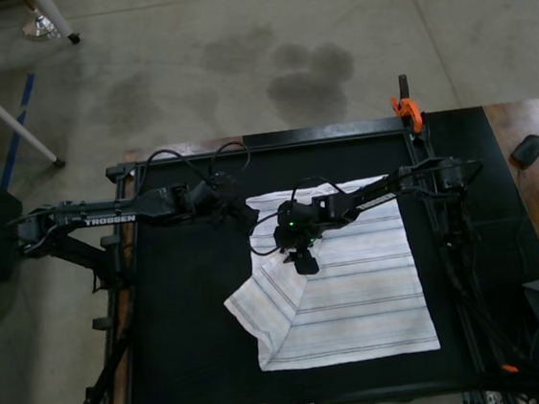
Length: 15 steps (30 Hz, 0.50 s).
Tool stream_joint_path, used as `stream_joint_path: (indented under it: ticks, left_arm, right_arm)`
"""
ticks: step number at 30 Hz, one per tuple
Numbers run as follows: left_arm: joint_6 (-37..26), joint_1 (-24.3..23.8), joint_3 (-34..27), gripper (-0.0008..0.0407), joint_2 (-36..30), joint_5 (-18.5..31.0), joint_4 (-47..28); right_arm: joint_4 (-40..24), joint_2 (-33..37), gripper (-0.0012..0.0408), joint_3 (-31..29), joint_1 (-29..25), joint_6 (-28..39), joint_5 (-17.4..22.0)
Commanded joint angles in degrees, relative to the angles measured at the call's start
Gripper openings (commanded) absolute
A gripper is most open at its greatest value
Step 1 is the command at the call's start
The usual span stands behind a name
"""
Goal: Fold the towel
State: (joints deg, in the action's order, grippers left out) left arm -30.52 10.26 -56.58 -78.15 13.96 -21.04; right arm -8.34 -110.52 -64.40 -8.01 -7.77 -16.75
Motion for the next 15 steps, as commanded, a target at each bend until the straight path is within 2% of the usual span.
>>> stream_joint_path:
  ticks: [1,5,8,11,15]
  left_arm:
    - [-0.07,0.00,0.02,0.0344,-0.02,0.04,0.04]
    - [-0.07,0.00,0.02,0.0344,-0.02,0.02,0.04]
    - [-0.07,0.00,0.02,0.0344,-0.02,0.04,0.04]
    - [-0.07,0.00,0.02,0.0344,-0.02,0.02,-0.04]
    - [-0.07,0.00,0.02,0.0344,-0.02,0.04,-0.26]
  right_arm:
    - [-0.04,0.20,0.0076,0.02,0.00,-0.20,0.13]
    - [-0.31,0.33,-0.0010,0.26,0.00,-0.22,0.15]
    - [-0.31,0.39,0.0017,0.28,0.00,0.22,0.15]
    - [-0.28,0.50,-0.0006,0.26,0.02,-0.07,0.15]
    - [-0.46,1.38,0.0000,-0.11,0.02,-0.24,0.15]
